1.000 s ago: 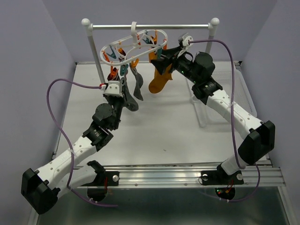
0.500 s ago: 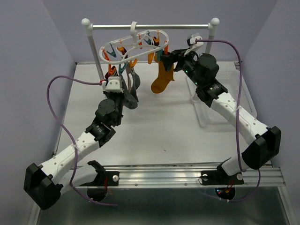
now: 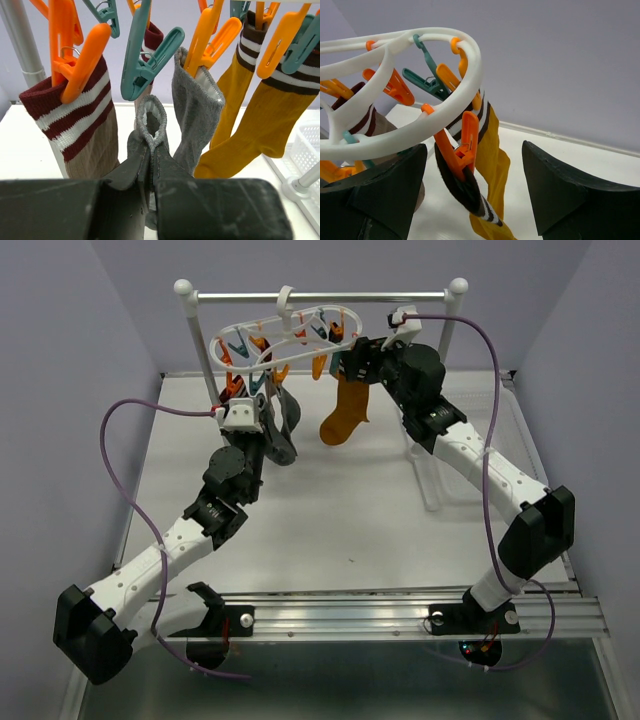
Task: Clip the socks to the hanger
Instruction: Open the clamp at the hanger.
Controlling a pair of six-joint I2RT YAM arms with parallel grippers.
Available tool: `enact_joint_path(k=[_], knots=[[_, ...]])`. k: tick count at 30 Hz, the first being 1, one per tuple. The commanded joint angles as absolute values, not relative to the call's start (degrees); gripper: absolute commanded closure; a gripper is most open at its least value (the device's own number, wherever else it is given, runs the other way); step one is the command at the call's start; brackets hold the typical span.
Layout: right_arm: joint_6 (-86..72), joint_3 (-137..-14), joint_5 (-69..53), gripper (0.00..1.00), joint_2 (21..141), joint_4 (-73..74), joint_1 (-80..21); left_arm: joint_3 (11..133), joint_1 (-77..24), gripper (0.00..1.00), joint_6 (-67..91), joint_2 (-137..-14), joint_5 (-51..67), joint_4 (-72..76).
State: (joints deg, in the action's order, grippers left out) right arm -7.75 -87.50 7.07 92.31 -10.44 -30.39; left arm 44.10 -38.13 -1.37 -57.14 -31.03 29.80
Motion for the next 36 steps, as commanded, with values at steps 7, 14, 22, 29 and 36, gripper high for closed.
enact_joint_path(k=[7, 14, 22, 29, 36], knots=[[-10.6, -87.6, 1.1, 0.18, 88.7, -12.3, -30.2, 46.4, -38.0, 1.00, -0.7, -56.4, -29.4, 33.9], [-9.2, -83.3, -2.8, 0.16, 84.6, -12.5, -30.2, 46.7, -38.0, 1.00, -1.4, -57.4, -29.3, 33.8], [-7.4, -78.8, 3.7, 0.14, 78.8, -12.0, -30.2, 46.7, -37.9, 1.00, -2.0, -57.0, -28.8, 33.8], [-7.4, -80.9, 0.5, 0.14, 81.6, -11.4, -30.2, 46.9, -38.0, 1.00, -1.8, -57.5, -27.2, 33.6], [-9.0, -85.4, -2.5, 0.14, 86.0, -13.3, -30.2, 47.3, -37.9, 1.00, -1.3, -57.6, -25.9, 33.5]])
